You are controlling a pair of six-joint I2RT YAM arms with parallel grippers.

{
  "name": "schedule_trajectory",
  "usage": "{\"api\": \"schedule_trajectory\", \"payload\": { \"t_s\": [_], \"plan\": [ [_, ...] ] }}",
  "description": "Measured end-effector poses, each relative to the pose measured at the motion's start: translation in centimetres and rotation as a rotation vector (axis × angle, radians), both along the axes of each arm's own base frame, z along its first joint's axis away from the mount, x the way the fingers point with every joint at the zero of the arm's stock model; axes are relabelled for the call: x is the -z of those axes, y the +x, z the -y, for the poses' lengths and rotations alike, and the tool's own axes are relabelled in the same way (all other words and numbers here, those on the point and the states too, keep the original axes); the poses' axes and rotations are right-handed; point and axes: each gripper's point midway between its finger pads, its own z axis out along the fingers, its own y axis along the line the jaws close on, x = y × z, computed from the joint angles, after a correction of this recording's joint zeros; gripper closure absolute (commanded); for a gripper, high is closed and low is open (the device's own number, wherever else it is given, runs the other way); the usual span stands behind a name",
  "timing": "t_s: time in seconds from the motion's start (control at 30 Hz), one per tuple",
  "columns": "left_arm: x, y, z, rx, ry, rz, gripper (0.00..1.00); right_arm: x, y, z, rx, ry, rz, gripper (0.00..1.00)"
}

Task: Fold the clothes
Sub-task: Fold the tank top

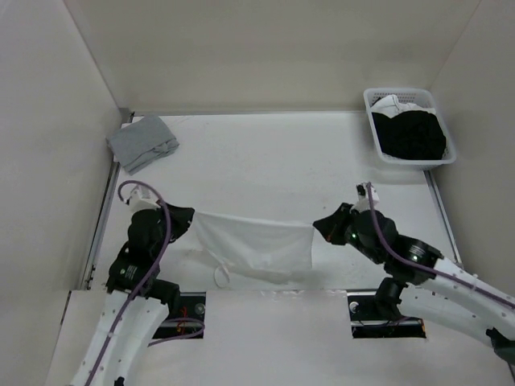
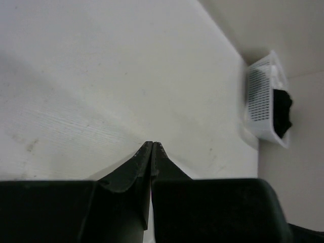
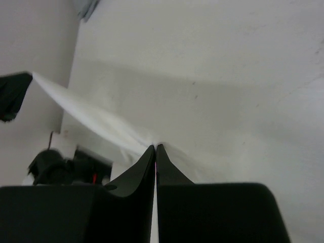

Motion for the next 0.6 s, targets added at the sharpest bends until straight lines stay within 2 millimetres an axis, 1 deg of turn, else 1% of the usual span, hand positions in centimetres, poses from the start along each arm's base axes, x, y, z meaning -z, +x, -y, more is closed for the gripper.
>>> {"api": "schedule_trajectory", "payload": {
  "t_s": [0.03, 0.07, 0.13, 0.17, 0.23, 0.3, 0.37, 0.43, 0.53, 0.6],
  "plan": [
    [2.0, 0.9, 0.2, -0.001, 0.015, -0.057, 1.0, 1.0, 1.4, 0.1, 0.031, -0.024, -0.012, 0.96],
    [3.9, 1.8, 0.4, -0.005, 0.03, -0.111, 1.0, 2.2, 3.2, 0.3, 0.071, -0.043, -0.029, 0.96],
    [7.5, 3.5, 0.4, -0.02, 0.056, -0.215, 1.0, 5.0, 6.5, 1.2, 0.132, -0.071, -0.082, 0.96],
    [9.0, 4.6, 0.2, -0.037, 0.064, -0.257, 1.0, 6.6, 8.2, 1.7, 0.16, -0.084, -0.116, 0.96],
    [11.4, 6.9, -0.4, -0.071, 0.068, -0.319, 1.0, 9.5, 10.9, 2.6, 0.199, -0.11, -0.182, 0.96],
    [13.4, 9.1, -0.6, -0.092, 0.068, -0.364, 1.0, 11.8, 12.8, 2.7, 0.197, -0.124, -0.234, 0.96],
    [14.8, 11.3, -0.4, -0.095, 0.069, -0.389, 1.0, 13.4, 14.5, 2.4, 0.182, -0.133, -0.275, 0.95],
    [15.3, 13.7, 0.0, -0.094, 0.064, -0.385, 1.0, 14.2, 16.8, 1.9, 0.17, -0.128, -0.296, 0.95],
    [15.0, 16.8, 0.5, -0.095, 0.052, -0.346, 1.0, 14.3, 20.7, 1.7, 0.177, -0.103, -0.285, 0.96],
    [14.3, 18.1, 0.7, -0.097, 0.039, -0.309, 1.0, 14.0, 22.5, 1.8, 0.185, -0.086, -0.267, 0.95]
  ]
}}
